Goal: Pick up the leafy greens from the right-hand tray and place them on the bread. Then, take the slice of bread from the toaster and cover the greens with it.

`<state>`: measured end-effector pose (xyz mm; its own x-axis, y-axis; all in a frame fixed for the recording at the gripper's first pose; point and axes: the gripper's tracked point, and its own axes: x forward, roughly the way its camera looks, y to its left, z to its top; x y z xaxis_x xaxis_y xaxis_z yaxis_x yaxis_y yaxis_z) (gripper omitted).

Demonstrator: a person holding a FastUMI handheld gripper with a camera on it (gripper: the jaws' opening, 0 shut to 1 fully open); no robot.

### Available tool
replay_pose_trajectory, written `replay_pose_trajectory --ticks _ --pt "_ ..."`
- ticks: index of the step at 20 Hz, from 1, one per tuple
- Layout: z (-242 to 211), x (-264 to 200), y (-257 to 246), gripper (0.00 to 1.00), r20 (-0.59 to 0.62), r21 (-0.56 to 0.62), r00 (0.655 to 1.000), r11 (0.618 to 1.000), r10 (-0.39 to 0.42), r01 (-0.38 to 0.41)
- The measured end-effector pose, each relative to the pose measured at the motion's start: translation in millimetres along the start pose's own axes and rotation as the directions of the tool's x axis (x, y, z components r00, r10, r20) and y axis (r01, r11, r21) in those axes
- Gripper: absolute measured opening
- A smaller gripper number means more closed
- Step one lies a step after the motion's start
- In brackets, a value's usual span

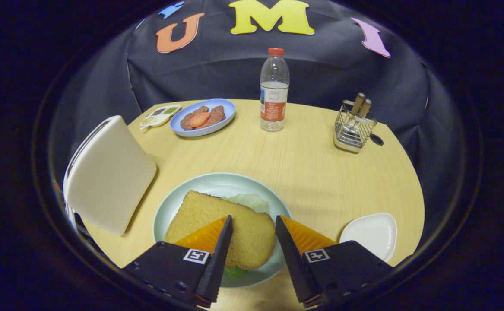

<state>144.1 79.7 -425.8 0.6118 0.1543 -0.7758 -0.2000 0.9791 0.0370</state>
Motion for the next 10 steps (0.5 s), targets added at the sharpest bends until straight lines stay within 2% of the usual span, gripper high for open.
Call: replay_pose_trajectory --ticks 5,10 --pt "14.9 -19.8 -2.3 0.84 0.08 0.023 0.996 0.999 -0.04 0.038" --pt "43.6 -75.1 4.4 0.96 0.171 0.079 0.982 0.994 -0.084 0.071"
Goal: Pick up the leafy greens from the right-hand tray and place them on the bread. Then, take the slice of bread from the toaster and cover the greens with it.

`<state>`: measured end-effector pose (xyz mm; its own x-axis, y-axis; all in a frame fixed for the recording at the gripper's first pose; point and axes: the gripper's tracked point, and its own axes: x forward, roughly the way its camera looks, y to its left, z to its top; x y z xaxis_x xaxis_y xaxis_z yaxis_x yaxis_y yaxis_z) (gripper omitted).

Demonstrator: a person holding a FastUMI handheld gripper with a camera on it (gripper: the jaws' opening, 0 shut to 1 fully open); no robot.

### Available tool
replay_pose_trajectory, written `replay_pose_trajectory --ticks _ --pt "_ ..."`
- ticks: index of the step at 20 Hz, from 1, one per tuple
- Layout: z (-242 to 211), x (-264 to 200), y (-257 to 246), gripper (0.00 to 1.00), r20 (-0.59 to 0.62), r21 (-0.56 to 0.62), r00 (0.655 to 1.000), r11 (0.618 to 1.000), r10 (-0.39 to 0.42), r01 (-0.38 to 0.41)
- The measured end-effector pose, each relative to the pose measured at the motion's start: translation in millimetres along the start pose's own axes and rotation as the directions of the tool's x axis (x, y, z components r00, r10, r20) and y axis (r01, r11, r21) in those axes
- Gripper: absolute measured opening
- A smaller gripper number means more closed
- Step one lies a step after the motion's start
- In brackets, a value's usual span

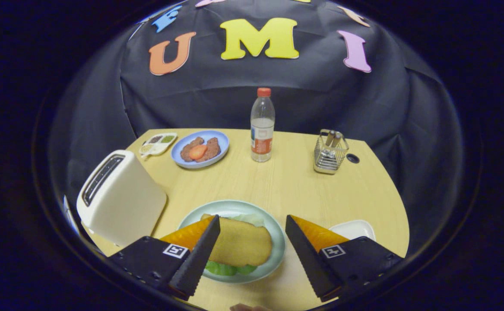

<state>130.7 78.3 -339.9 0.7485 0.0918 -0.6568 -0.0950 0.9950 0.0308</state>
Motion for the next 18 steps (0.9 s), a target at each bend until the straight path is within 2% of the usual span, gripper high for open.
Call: replay_pose_trajectory --ticks 8,11,14,18 --pt "66.3 -124.1 2.5 0.95 0.204 0.116 0.976 0.992 -0.072 0.049" --pt "85.9 -184.5 12.6 0.95 0.308 0.095 0.948 0.994 -0.085 0.058" --pt "101.6 -243.3 27.3 0.95 0.417 0.058 0.904 0.996 -0.092 0.074" --pt "104.3 -301.8 56.9 0.94 0.519 0.036 0.852 0.997 -0.075 0.067"
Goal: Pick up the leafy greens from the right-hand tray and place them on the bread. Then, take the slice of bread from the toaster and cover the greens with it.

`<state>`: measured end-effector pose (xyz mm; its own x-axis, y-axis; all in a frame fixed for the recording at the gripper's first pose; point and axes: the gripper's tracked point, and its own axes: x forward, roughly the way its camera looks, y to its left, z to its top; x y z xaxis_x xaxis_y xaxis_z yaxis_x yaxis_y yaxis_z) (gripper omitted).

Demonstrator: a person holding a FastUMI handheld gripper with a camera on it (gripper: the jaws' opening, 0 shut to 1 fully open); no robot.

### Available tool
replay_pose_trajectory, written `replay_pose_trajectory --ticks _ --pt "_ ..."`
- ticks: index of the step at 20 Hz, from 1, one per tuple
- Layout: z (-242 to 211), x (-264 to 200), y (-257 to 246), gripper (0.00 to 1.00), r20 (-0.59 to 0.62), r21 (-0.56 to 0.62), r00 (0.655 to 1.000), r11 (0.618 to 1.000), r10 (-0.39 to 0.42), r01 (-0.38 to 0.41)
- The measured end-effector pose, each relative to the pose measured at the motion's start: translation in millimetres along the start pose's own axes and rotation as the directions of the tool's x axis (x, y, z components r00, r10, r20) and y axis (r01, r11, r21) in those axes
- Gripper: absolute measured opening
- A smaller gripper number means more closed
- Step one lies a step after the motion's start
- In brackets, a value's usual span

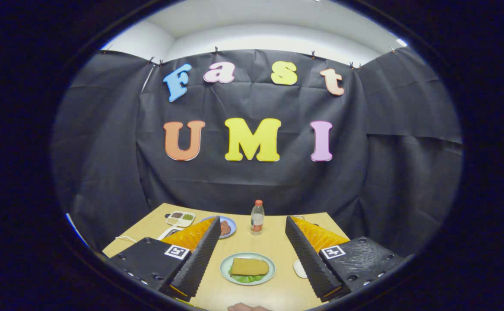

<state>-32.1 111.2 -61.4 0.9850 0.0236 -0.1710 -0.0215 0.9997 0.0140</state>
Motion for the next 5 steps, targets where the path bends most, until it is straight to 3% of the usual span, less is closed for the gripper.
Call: replay_pose_trajectory --ticks 5 --pt "14.3 -44.9 24.9 0.95 0.061 -0.046 0.997 0.998 0.049 -0.046"
